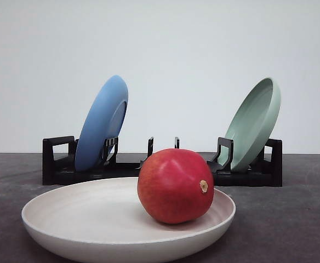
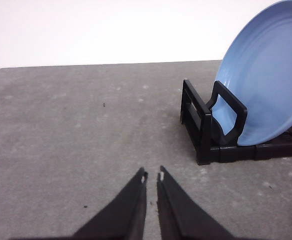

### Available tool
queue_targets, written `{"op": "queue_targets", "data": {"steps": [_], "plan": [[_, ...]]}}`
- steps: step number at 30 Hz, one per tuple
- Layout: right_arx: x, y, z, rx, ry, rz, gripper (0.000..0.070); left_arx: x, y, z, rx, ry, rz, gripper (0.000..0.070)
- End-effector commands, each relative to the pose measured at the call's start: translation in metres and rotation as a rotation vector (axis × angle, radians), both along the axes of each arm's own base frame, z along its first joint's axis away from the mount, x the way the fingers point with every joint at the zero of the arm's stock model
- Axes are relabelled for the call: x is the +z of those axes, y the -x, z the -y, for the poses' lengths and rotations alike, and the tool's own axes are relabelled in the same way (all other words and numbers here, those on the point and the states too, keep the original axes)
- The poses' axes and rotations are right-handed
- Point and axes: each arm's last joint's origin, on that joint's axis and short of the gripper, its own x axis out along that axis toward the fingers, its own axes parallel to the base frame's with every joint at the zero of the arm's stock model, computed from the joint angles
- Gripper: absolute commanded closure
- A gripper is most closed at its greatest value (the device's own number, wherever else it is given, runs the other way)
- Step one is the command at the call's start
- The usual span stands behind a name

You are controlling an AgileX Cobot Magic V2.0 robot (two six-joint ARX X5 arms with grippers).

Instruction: Place pomegranate in white plate

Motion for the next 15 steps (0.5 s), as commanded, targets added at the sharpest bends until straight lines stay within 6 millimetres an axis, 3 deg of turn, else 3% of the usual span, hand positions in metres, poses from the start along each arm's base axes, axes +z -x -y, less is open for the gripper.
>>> {"op": "queue_targets", "data": {"steps": [1, 15], "plan": [[0.0002, -0.0002, -0.0001, -0.001, -0.014, 0.01, 0.0666, -0.0024, -0.0005, 0.0, 0.001, -0.004, -0.001, 0.0677], [0.0002, -0.0002, -0.0001, -0.001, -0.015, 0.01, 0.0666, -0.0024, -0.0005, 0.0, 0.001, -0.004, -0.001, 0.0677]]}}
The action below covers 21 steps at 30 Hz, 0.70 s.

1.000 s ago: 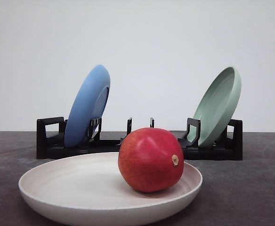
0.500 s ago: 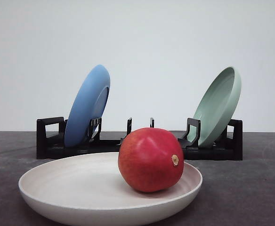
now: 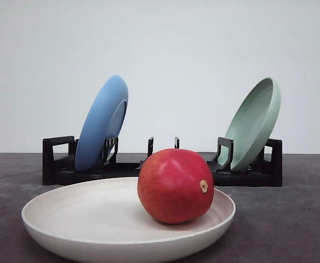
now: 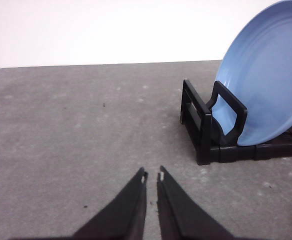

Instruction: Place pomegranate in white plate

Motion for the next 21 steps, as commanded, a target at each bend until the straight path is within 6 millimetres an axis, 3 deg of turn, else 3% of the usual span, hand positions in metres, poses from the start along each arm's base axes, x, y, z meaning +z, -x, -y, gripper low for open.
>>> {"op": "queue_targets", "data": {"steps": [1, 21], "plan": [[0.0002, -0.0002, -0.0001, -0.001, -0.015, 0.01, 0.0666, -0.0024, -0.0005, 0.0, 0.001, -0.004, -0.001, 0.0677], [0.0002, -0.0002, -0.0001, -0.001, -0.014, 0.01, 0.0666, -0.0024, -0.0005, 0.0, 0.001, -0.004, -0.001, 0.0677]]}}
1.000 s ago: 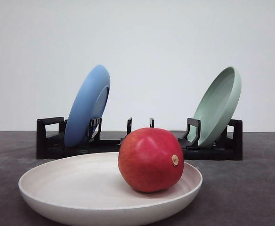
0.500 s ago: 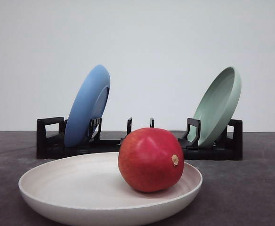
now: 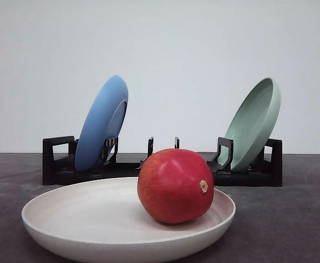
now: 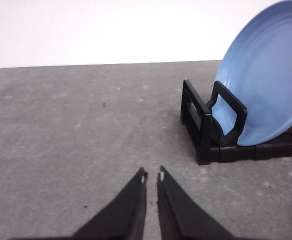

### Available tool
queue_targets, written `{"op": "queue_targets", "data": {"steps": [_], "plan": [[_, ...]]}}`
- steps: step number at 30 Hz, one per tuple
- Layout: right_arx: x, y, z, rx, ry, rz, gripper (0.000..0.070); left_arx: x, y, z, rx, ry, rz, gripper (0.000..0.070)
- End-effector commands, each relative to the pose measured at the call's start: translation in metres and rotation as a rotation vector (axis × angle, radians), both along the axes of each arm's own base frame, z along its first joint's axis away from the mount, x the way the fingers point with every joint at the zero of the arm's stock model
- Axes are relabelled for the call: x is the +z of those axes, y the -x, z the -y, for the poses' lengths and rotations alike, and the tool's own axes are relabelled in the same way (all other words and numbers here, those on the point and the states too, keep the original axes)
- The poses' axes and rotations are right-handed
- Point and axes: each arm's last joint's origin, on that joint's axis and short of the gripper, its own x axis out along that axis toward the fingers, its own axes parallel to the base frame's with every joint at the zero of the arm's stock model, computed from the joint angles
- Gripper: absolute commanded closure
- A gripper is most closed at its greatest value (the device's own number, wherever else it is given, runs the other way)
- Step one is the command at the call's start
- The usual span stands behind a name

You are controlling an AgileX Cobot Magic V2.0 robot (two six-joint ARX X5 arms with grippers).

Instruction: Place pomegranate in white plate

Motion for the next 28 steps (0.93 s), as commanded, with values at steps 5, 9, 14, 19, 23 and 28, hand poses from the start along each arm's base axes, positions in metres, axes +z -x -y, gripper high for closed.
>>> {"op": "queue_targets", "data": {"steps": [5, 9, 14, 19, 23, 28], "plan": [[0.0002, -0.0002, -0.0001, -0.001, -0.014, 0.01, 0.0665, -0.0024, -0.0005, 0.0, 0.001, -0.004, -0.001, 0.0677], [0.0002, -0.0002, -0.0001, -0.001, -0.015, 0.01, 0.0666, -0.0024, -0.0005, 0.0, 0.001, -0.004, -0.001, 0.0677], [0.0002, -0.0002, -0.0001, -0.001, -0.014, 0.01, 0.0666, -0.0024, -0.0005, 0.0, 0.001, -0.004, -0.001, 0.0677], [0.0002, -0.0002, -0.0001, -0.001, -0.015, 0.01, 0.0665, -0.0024, -0.0005, 0.0, 0.001, -0.004, -0.001, 0.0677], [0.0002, -0.0002, -0.0001, -0.001, -0.015, 0.01, 0.0665, -0.0024, -0.0005, 0.0, 0.001, -0.004, -0.001, 0.0677], [0.0002, -0.0002, -0.0001, -0.001, -0.015, 0.01, 0.0666, -0.0024, -0.0005, 0.0, 0.001, -0.004, -0.001, 0.0677]]}}
